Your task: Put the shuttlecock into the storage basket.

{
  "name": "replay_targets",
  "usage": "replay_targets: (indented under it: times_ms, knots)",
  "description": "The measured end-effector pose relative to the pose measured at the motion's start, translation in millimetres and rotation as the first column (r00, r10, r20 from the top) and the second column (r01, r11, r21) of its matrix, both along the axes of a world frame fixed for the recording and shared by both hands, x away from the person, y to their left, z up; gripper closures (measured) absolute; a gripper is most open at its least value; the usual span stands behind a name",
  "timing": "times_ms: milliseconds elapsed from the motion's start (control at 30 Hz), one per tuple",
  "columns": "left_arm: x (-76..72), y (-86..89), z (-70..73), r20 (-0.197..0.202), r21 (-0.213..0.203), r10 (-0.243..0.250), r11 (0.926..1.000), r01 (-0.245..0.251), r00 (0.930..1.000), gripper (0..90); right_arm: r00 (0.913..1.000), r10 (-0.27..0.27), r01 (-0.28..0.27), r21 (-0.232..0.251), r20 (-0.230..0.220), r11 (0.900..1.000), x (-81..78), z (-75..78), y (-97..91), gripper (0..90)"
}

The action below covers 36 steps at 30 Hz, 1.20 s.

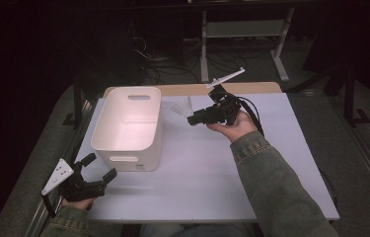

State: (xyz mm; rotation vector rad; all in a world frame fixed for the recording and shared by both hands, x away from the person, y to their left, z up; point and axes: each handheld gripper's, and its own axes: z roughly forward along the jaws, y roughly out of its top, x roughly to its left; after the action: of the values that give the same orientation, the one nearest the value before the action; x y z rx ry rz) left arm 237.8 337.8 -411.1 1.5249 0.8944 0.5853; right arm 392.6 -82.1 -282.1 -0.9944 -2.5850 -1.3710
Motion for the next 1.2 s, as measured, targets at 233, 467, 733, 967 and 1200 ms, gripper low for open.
replay_targets:
  times_ms: [233,467,733,967,1200]
  knots:
    - [-0.8,0.1,0.3,-0.004,-0.001,0.001,1.0000,-0.001,1.0000,0.0,0.9999,0.010,-0.010,0.010,0.013,0.9999,-0.4,5.8,9.4,63.2]
    - [-1.4,0.2,0.4,-0.004,-0.002,0.000,1.0000,0.000,1.0000,0.0,0.9996,0.028,-0.028,0.009,0.011,0.9996,-0.1,7.7,21.1,63.2]
    - [-2.0,-0.1,0.5,-0.001,-0.017,-0.002,0.9999,0.001,1.0000,0.0,0.9985,0.052,-0.053,0.026,0.019,0.9983,-0.6,10.9,37.4,63.2]
    - [-2.1,-0.5,0.4,-0.002,-0.018,-0.007,0.9998,0.007,1.0000,0.0,0.9968,0.077,-0.077,0.031,0.021,0.9965,0.0,10.2,50.2,63.2]
    - [-2.3,-0.6,0.4,-0.005,-0.023,-0.003,0.9997,0.003,1.0000,0.0,0.9964,0.084,-0.085,0.051,0.013,0.9951,0.5,10.9,58.6,63.3]
